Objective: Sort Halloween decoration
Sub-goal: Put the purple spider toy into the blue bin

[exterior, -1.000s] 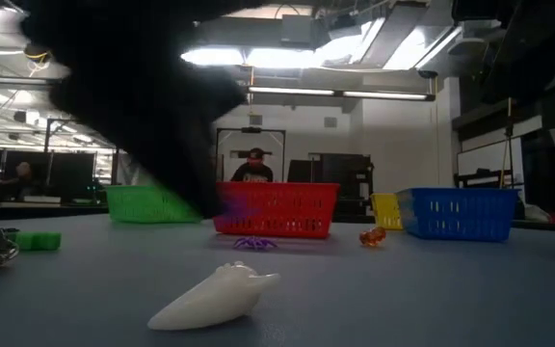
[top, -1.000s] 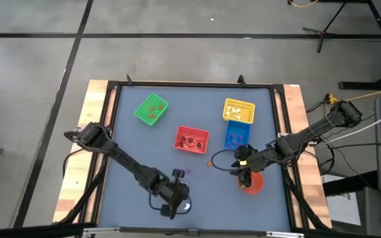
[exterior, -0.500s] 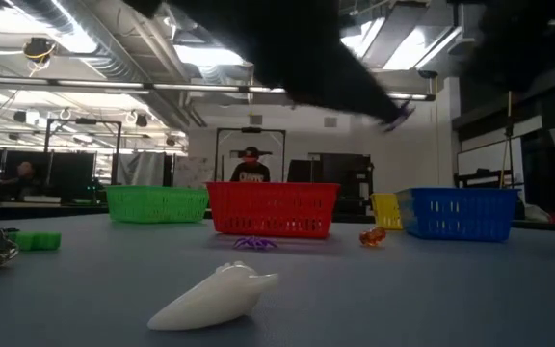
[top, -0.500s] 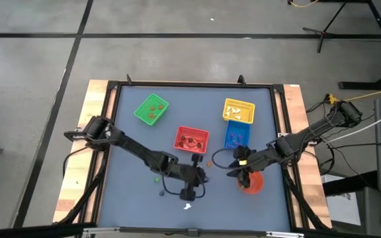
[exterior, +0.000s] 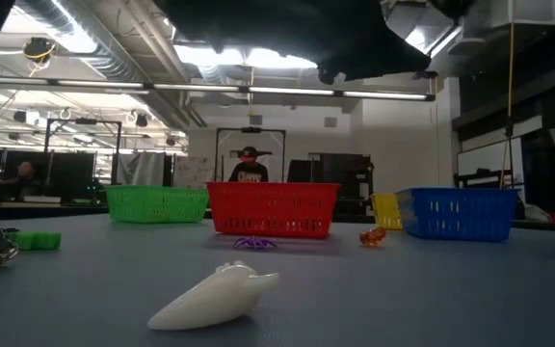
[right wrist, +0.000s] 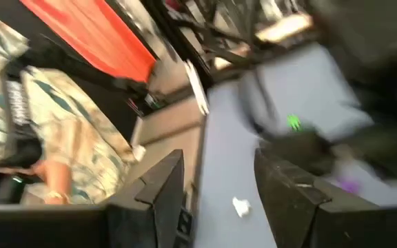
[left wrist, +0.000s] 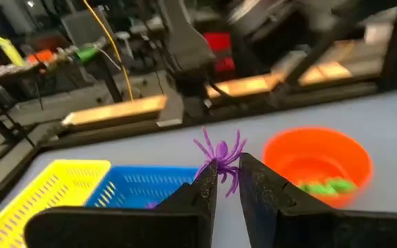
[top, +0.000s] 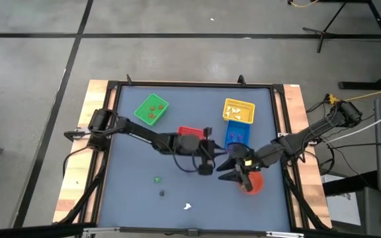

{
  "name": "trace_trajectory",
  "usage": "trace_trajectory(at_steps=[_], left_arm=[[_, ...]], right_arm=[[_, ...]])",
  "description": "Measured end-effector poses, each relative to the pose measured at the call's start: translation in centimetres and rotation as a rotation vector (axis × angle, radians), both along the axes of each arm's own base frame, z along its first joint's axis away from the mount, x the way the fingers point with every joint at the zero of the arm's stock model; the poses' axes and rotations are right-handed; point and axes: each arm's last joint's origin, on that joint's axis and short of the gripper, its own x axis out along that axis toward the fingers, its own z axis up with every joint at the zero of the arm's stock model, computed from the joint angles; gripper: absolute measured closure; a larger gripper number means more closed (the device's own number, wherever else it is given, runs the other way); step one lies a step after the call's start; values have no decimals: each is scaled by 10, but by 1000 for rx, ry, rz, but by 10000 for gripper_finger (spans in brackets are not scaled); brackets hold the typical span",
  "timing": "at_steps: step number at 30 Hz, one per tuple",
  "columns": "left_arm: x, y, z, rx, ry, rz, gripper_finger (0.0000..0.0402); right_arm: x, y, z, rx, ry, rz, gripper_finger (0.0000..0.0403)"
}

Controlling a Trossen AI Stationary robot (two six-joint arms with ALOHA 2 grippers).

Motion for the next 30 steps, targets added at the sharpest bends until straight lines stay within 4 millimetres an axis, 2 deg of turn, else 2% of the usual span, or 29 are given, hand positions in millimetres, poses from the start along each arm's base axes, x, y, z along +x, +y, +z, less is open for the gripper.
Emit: trace_trajectory(at_steps=[7, 15, 18, 22, 30], left_arm=[[12, 31, -10, -33, -117, 19, 361], [23, 53, -51, -31, -103, 66, 361], [24, 58, -67, -29, -66, 78, 361], [25, 58, -77, -28, -47, 78, 361], [25, 58, -79, -28, -40, 78, 361]], right_arm=[[2, 1, 12, -66, -150, 23, 228], [2, 0, 12, -123, -168, 5, 228], [2, 0, 11, -147, -174, 9, 228], [2, 0, 11, -184, -181, 7, 228], [2, 0, 11, -238, -200, 17, 228]])
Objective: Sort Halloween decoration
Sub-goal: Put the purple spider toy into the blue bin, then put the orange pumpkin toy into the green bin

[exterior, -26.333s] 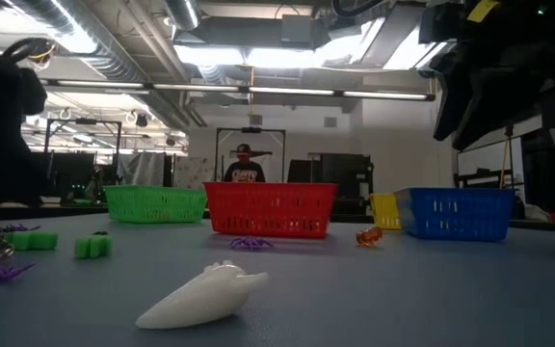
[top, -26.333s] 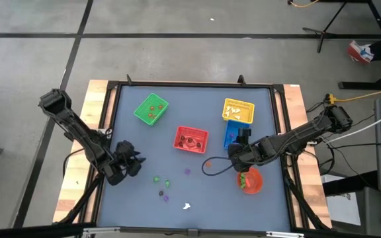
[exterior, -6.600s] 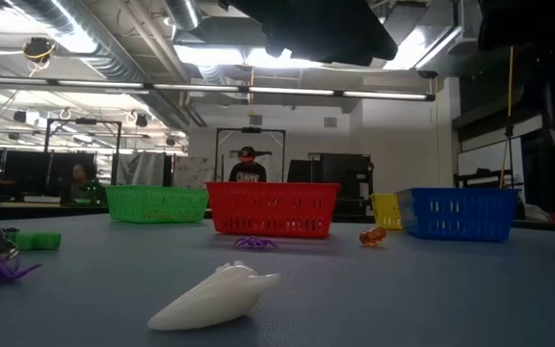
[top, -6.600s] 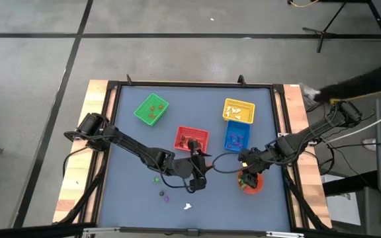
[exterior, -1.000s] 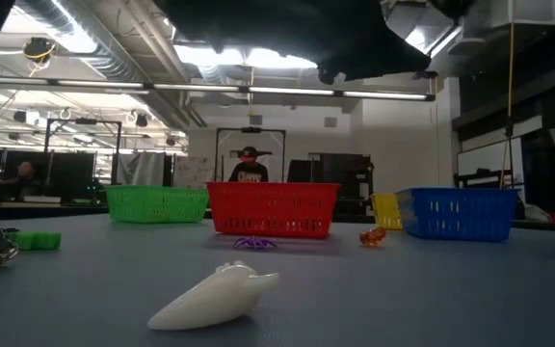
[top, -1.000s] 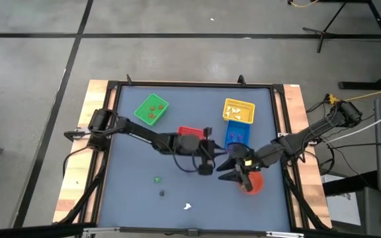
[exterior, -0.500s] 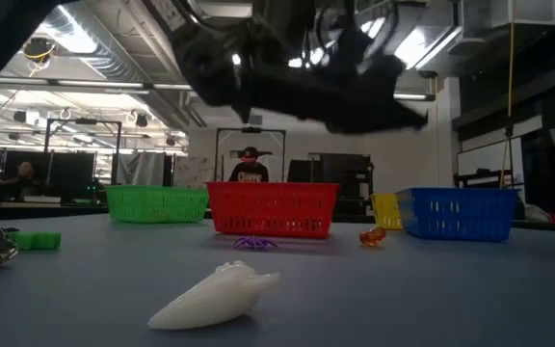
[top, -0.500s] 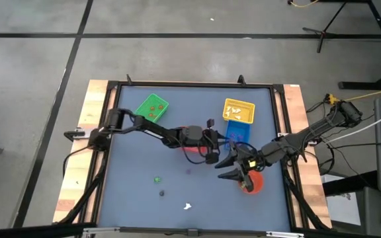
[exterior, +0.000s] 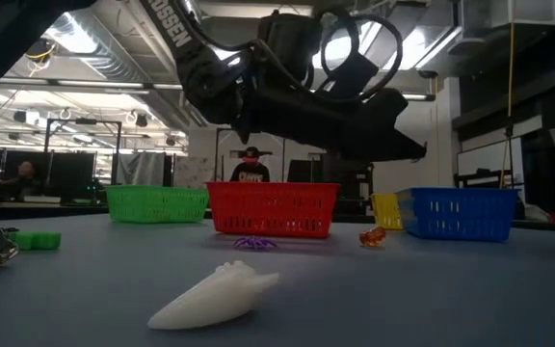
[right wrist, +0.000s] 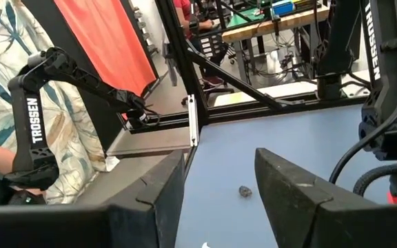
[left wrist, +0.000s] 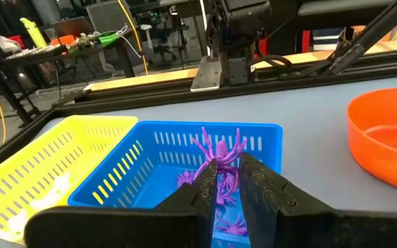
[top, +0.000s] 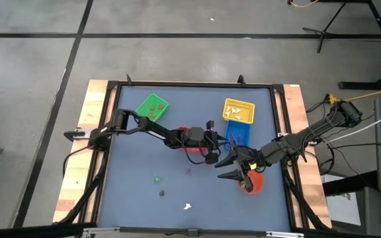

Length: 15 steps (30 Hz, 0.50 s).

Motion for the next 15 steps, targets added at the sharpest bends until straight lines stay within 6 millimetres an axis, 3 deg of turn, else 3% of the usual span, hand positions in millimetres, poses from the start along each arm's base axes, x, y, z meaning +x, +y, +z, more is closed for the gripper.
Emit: trace_trajectory(at_steps=[5, 15], left_arm=[[0, 0, 0, -30, -4, 6, 345], [0, 2, -1, -31, 5, 10, 265]], right_arm=[[0, 0, 0, -1, -1, 0, 228], [0, 0, 0, -3, -1, 0, 228]])
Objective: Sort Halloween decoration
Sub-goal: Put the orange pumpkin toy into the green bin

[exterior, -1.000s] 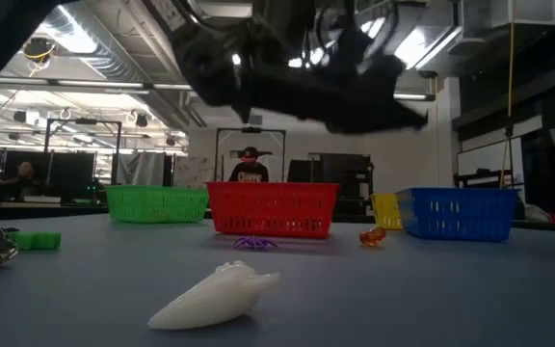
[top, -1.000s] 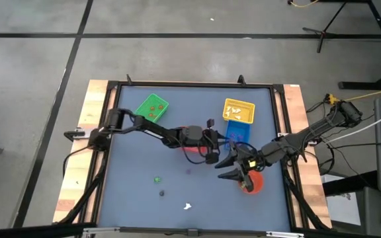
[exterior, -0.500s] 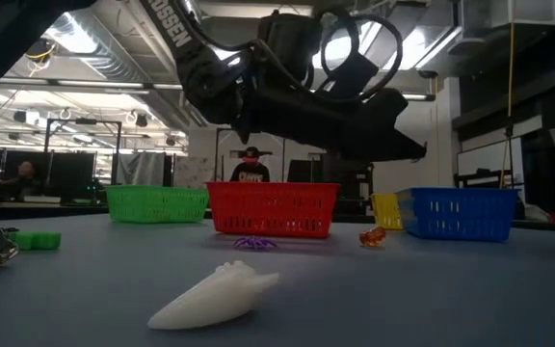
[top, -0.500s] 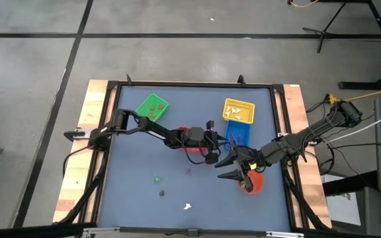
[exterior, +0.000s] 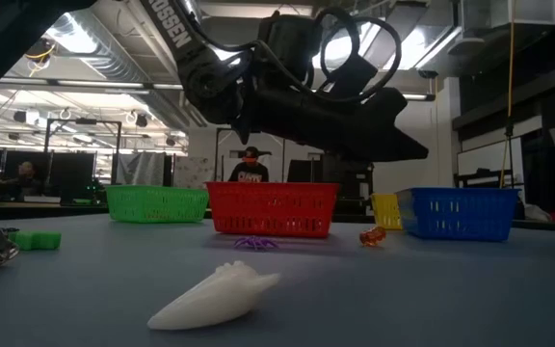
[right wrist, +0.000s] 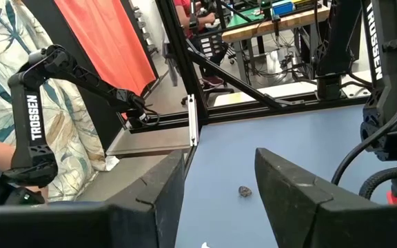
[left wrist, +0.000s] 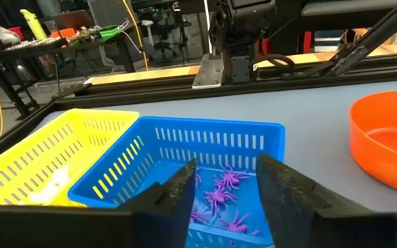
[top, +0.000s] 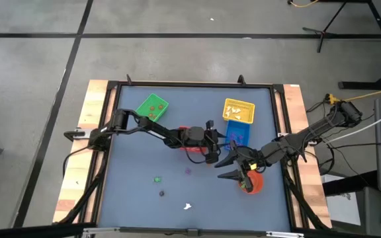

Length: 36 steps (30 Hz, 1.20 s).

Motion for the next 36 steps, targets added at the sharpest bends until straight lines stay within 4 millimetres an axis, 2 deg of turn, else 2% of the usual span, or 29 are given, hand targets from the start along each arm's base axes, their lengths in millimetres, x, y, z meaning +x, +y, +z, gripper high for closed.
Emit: trace_trajectory(at_steps=[3, 8, 15, 21, 28, 34, 36], left_arm=[[-1, -2, 7, 1, -12, -2, 247], [-4, -4, 34, 1, -68, -4, 234], [-20, -5, 74, 2, 38, -8, 233], [-51, -22, 105, -9, 259, -43, 233], [-99, -64, 139, 15, 451, -158, 233], [-145, -95, 165, -54, 545, -192, 233], [-159, -105, 171, -50, 526, -170, 233]], right_arm=[[0, 0, 0, 1, 1, 0, 228], [0, 0, 0, 2, 1, 0, 228], [0, 1, 1, 7, -3, 21, 228], [0, 1, 1, 11, -8, 29, 228], [0, 0, -1, -4, 10, 3, 228], [4, 0, -8, -54, 35, -65, 228], [8, 1, -13, -75, 42, -93, 228]])
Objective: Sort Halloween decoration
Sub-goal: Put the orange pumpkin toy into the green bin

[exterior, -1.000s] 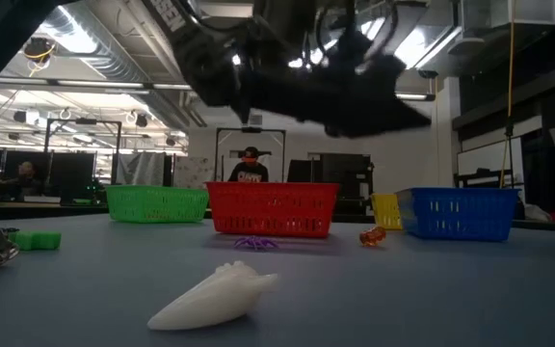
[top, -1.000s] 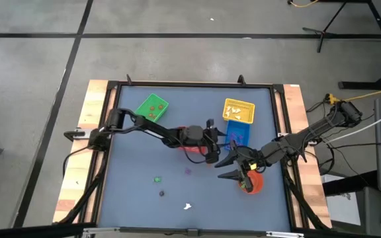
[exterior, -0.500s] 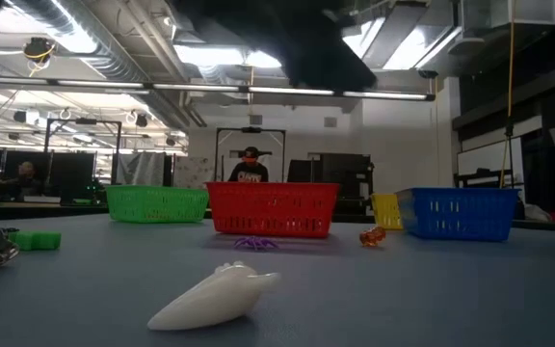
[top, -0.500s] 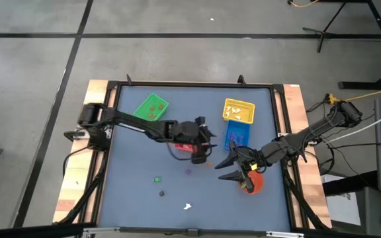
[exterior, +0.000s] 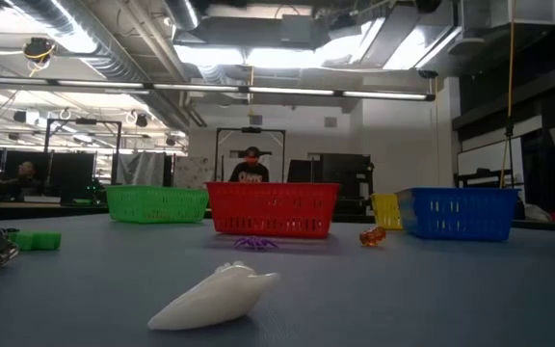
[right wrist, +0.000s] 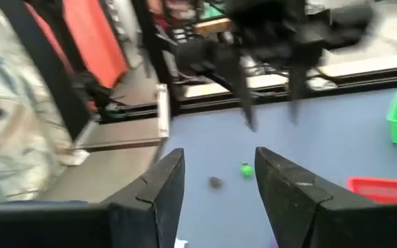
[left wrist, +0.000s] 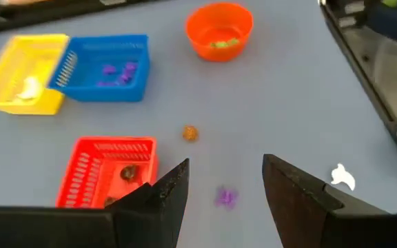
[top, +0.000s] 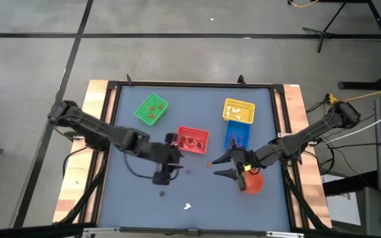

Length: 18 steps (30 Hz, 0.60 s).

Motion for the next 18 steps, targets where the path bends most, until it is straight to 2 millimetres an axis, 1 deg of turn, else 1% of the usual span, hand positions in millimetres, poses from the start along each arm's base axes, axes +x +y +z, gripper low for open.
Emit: trace_trajectory(at_steps=[1, 4, 8, 10, 13, 18], left_arm=[[-9, -4, 3, 10, -23, 19, 233], [-37, -14, 2, 37, -72, 109, 233], [-71, -19, -8, 34, -128, 226, 233], [-84, -20, -16, 9, -148, 273, 233], [-97, -21, -31, -26, -157, 321, 233], [-106, -22, -52, -59, -124, 358, 233]], right_arm=[[2, 0, -3, -21, 9, -22, 228], [9, 2, -14, -57, 38, -85, 228], [19, 2, -30, -104, 86, -157, 228], [26, 2, -42, -123, 121, -175, 228], [38, -1, -62, -153, 182, -201, 228], [49, 1, -96, -206, 302, -175, 228]])
